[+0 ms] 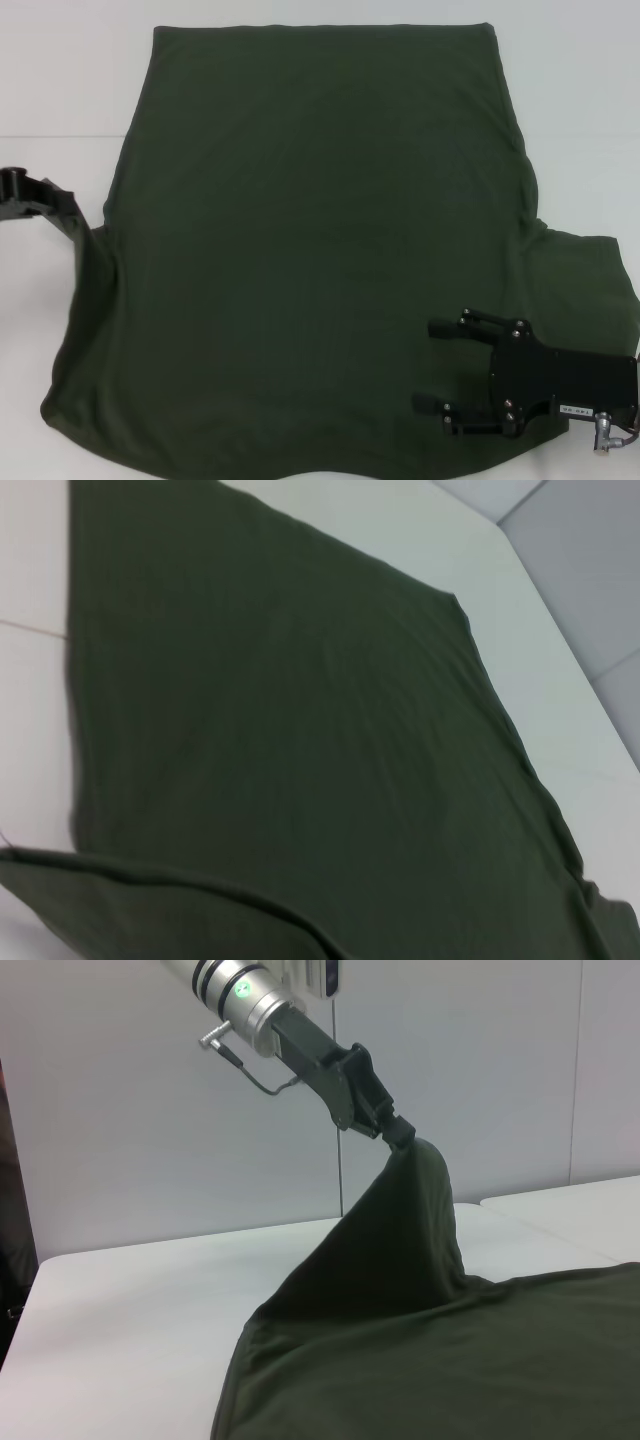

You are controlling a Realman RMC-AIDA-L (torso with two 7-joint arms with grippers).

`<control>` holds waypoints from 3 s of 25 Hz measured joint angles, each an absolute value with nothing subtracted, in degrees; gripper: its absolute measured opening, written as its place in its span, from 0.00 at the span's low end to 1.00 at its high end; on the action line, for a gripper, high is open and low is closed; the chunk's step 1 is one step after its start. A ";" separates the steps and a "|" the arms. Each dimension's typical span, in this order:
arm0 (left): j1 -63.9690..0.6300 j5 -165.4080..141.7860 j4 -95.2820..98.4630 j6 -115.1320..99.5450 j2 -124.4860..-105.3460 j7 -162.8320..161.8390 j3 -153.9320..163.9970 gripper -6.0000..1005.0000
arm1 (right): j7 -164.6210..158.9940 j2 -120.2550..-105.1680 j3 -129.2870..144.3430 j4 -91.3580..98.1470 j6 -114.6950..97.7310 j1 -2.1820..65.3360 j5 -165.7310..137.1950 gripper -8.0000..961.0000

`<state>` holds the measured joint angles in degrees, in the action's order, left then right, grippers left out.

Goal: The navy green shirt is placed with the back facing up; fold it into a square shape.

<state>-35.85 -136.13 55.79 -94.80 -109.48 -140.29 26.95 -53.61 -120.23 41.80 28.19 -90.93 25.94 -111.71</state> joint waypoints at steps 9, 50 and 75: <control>-36.76 -136.03 55.58 -94.78 -113.91 -138.89 28.29 0.04 | -53.53 -120.23 41.74 28.12 -90.93 25.81 -111.71 0.95; -36.39 -133.49 39.29 -80.28 -118.63 -138.31 35.07 0.32 | -53.34 -120.23 41.57 27.42 -90.62 26.21 -111.71 0.95; -28.55 -131.72 33.01 -76.84 -112.13 -140.56 18.91 0.89 | -52.08 -120.23 41.91 27.24 -90.35 25.84 -111.53 0.95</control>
<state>-28.55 -131.72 33.01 -76.84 -112.13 -140.56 18.91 -52.08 -120.23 41.91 27.24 -90.35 25.84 -111.53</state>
